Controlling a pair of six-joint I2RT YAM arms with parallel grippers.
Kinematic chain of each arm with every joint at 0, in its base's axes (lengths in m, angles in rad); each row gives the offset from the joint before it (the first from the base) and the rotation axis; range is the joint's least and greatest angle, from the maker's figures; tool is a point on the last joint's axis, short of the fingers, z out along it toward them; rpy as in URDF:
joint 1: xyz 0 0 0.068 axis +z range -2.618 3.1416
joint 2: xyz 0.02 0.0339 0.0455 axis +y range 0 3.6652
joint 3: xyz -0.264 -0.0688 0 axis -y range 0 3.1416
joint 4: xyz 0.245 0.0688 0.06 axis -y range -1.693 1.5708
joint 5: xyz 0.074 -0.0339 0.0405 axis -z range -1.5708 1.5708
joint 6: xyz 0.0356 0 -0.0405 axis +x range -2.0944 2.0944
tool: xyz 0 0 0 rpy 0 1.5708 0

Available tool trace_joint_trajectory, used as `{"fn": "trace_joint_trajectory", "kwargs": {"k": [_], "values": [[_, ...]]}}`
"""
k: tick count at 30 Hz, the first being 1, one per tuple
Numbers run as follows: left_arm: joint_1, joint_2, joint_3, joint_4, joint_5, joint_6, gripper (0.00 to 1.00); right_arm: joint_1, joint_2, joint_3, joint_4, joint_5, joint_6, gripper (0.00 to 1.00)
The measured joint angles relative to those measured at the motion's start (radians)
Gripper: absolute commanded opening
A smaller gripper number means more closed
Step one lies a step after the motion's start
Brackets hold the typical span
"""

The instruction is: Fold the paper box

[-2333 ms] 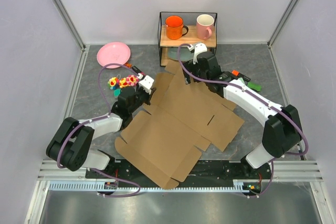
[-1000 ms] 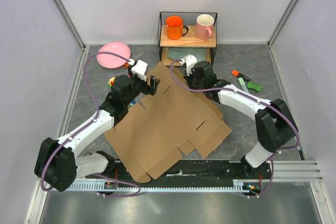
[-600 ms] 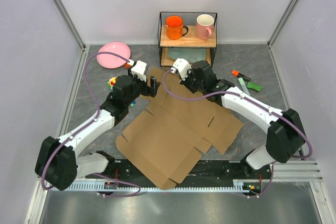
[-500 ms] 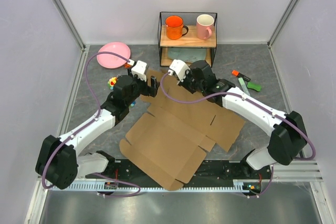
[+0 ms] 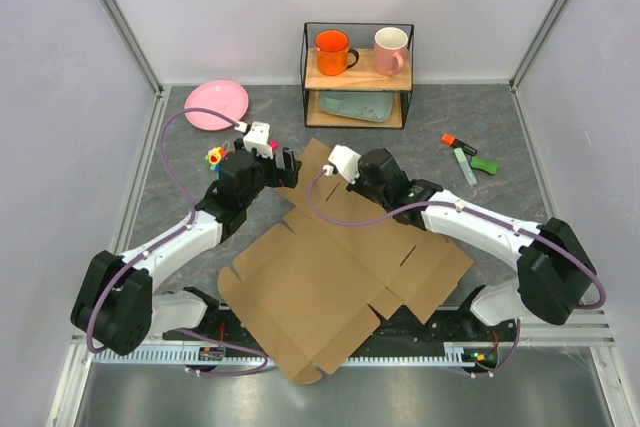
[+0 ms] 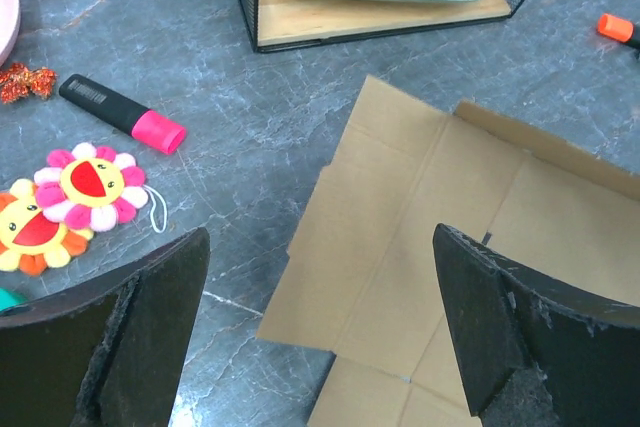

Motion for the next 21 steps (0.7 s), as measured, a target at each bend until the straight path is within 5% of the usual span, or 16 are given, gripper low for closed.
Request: {"fn": "trace_joint_trajectory", "kwargs": {"k": [11, 21], "values": [[0.009, 0.024, 0.016, 0.035, 0.077, -0.006, 1.0, -0.25, 0.003, 0.133, -0.064, -0.357, 0.257, 0.0], [0.062, 0.048, 0.077, 0.054, 0.173, 0.003, 1.0, -0.315, 0.055, 0.236, -0.113, -0.641, 0.394, 0.0]]}}
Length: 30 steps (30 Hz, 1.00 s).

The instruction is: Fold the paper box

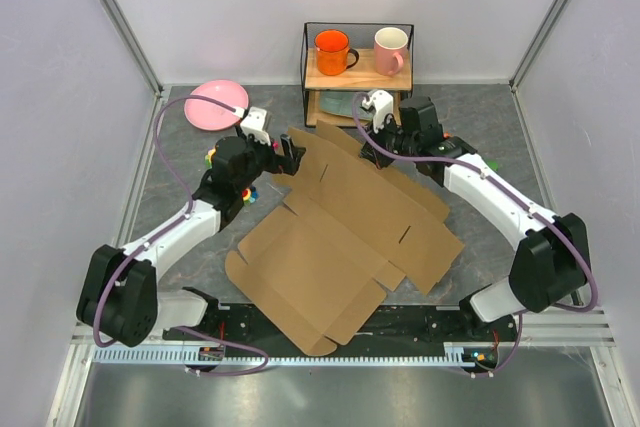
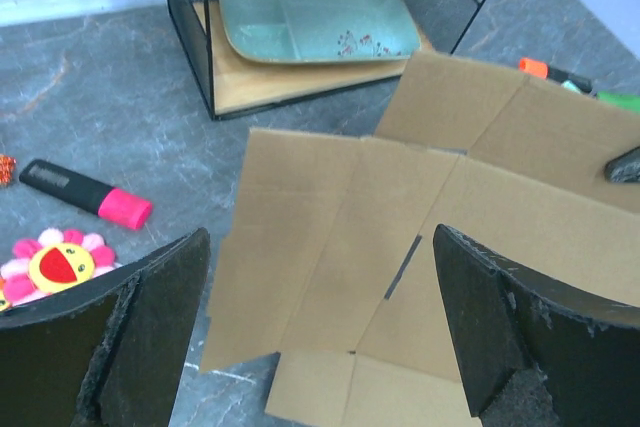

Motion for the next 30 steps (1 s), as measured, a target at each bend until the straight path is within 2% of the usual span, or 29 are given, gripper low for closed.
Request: {"fn": "trace_joint_trajectory", "kwargs": {"k": [16, 21, 30], "values": [[0.096, 0.033, 0.008, 0.179, 0.295, -0.069, 1.0, -0.137, 0.077, 0.003, -0.005, -0.289, 0.259, 0.0], [0.1, 0.105, 0.036, 0.181, 0.381, -0.075, 1.0, -0.126, 0.062, -0.002, -0.007, -0.284, 0.259, 0.0], [0.102, 0.207, 0.125, 0.204, 0.483, -0.09, 0.98, -0.032, -0.003, -0.002, -0.046, -0.214, 0.205, 0.0]]}}
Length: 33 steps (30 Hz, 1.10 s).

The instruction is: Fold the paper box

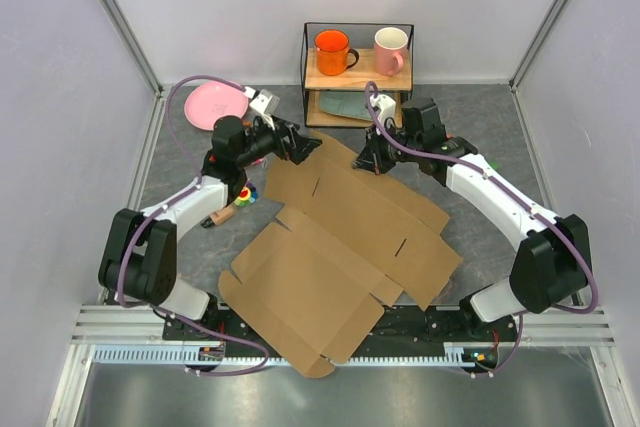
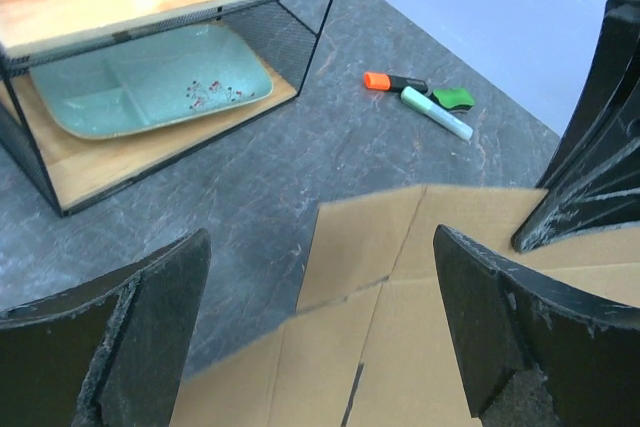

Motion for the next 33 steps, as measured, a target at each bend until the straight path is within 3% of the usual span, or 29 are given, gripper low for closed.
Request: {"fn": "trace_joint_trajectory", "kwargs": {"k": [4, 8, 13, 19, 27, 33], "values": [[0.0, 0.049, 0.06, 0.002, 0.027, 0.0, 0.89, 0.007, 0.0, 0.0, -0.012, 0.019, -0.01, 0.0], [0.0, 0.089, 0.066, 0.015, 0.074, -0.018, 0.66, 0.008, 0.0, 0.0, -0.021, 0.04, -0.017, 0.0], [-0.001, 0.112, 0.063, 0.019, 0.132, -0.037, 0.49, 0.009, 0.0, 0.0, -0.023, 0.058, -0.018, 0.0], [-0.014, 0.107, 0.041, 0.021, 0.143, -0.04, 0.2, 0.013, 0.0, -0.003, -0.037, 0.109, -0.018, 0.0], [-0.075, 0.045, -0.031, 0.023, 0.119, -0.05, 0.06, 0.077, -0.031, -0.019, -0.047, 0.263, -0.047, 0.0], [-0.163, -0.043, -0.115, 0.026, -0.047, -0.051, 0.06, 0.174, -0.095, -0.083, -0.017, 0.456, -0.087, 0.0]]}}
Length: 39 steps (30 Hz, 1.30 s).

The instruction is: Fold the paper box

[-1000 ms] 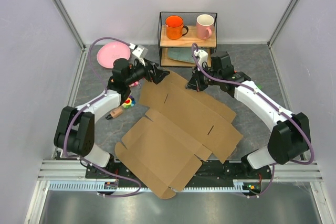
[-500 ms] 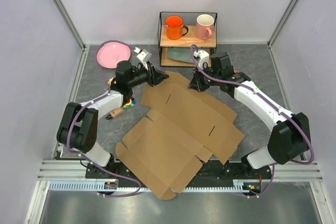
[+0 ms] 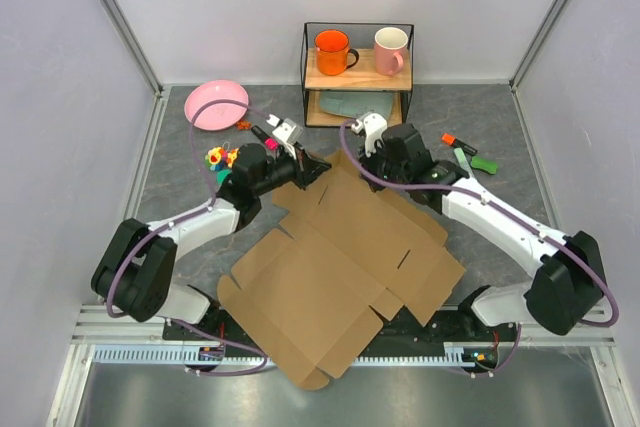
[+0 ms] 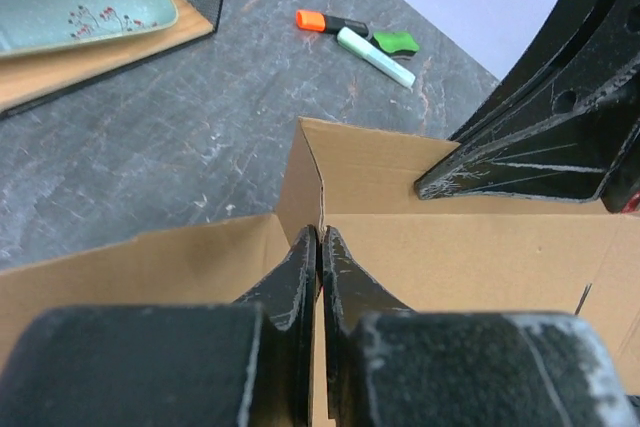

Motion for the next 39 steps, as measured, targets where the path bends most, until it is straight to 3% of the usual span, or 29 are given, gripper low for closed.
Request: {"fn": "trace_joint_trajectory", "kwargs": {"k": [7, 11, 20, 25, 26, 29, 33, 39], "values": [[-0.152, -0.025, -0.113, 0.037, -0.268, -0.033, 0.08, 0.102, -0.095, -0.201, 0.149, 0.209, -0.061, 0.0], [-0.194, -0.025, -0.161, 0.073, -0.34, -0.09, 0.08, 0.134, -0.155, -0.305, 0.239, 0.263, -0.095, 0.0], [-0.272, 0.008, -0.143, 0.116, -0.446, -0.135, 0.17, 0.184, -0.146, -0.317, 0.296, 0.364, -0.156, 0.0], [-0.29, 0.032, -0.124, 0.108, -0.443, -0.157, 0.34, 0.204, -0.125, -0.317, 0.308, 0.405, -0.186, 0.0], [-0.291, 0.032, -0.121, 0.107, -0.437, -0.162, 0.46, 0.208, -0.124, -0.317, 0.309, 0.412, -0.193, 0.0], [-0.295, 0.028, -0.104, 0.075, -0.416, -0.169, 0.58, 0.209, -0.124, -0.317, 0.311, 0.423, -0.21, 0.0], [-0.301, -0.03, -0.07, -0.062, -0.43, -0.15, 0.68, 0.209, -0.124, -0.316, 0.311, 0.433, -0.224, 0.0], [-0.282, -0.209, -0.066, -0.235, -0.506, -0.101, 0.72, 0.209, -0.124, -0.301, 0.304, 0.44, -0.244, 0.0]]}}
